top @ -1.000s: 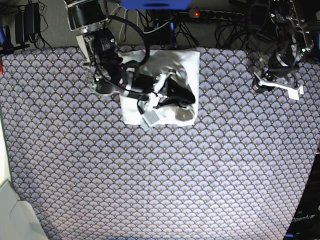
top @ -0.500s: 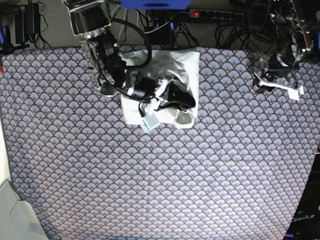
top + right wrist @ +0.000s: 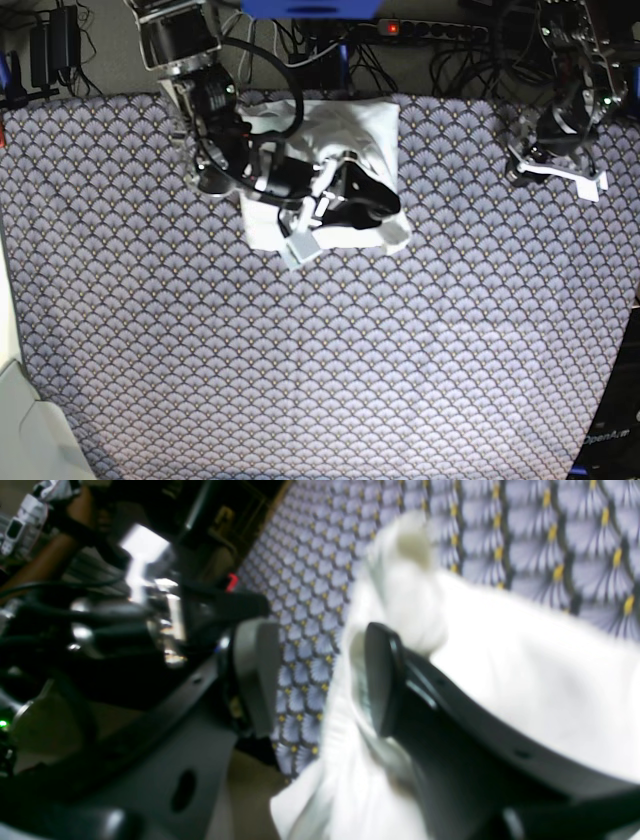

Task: Fold the T-shirt properly
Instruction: 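Lift the strip end with the right gripper and fold it over the shirt, then release the right gripper and move the left gripper toward the shirt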

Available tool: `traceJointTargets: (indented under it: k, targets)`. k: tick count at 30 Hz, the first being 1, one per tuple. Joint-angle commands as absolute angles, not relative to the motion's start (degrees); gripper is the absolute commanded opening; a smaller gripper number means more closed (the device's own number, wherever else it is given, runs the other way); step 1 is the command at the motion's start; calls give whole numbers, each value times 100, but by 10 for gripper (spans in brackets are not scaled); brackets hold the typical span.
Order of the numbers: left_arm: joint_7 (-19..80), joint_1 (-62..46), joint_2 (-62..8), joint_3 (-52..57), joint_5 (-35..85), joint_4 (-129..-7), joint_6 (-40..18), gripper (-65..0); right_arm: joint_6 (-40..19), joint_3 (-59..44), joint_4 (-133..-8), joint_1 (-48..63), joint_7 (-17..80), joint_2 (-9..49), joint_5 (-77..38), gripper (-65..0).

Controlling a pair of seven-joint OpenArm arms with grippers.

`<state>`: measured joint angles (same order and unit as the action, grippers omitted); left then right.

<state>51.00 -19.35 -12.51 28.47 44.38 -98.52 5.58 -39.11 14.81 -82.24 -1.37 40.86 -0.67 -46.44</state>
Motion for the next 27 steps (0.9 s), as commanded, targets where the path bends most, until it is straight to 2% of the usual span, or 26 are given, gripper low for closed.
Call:
traceJointTargets:
  k: [1,6,10,12,16,18,27]
  targets:
    - [5042,-1903,-1341,2879,4505,-9930,514,-412,-4000,1481,-8585,-198,3916,-92,-4857,-356]
    - [5042,-1903,-1464,2879,4514,-9895,514,-412,-4000,1437,-9727,136,3916,198,-4866,-356]
    - [5042,-1903,-1473,2879,4505,-9921,514,-412,-4000,1288,-9701,277,3881,488,-4857,-370]
    - [5042,-1895,-1473,2862,4541,-9921,514,-412,-4000,1288,-9464,321,3846,593,-4857,-414]
    - [5042,-1895,-1464,2844,4549,-9947,514,-412,-4000,1288,-8919,382,3626,690,-4857,-544]
    - [5042,-1895,-1464,2844,4549,-9947,514,-412,-4000,1323,-8769,444,3565,690,-4857,-577]
    - [5042,-1780,-1429,2826,4558,-9956,514,-412,-4000,1938,-8708,637,3292,655,-4857,-585]
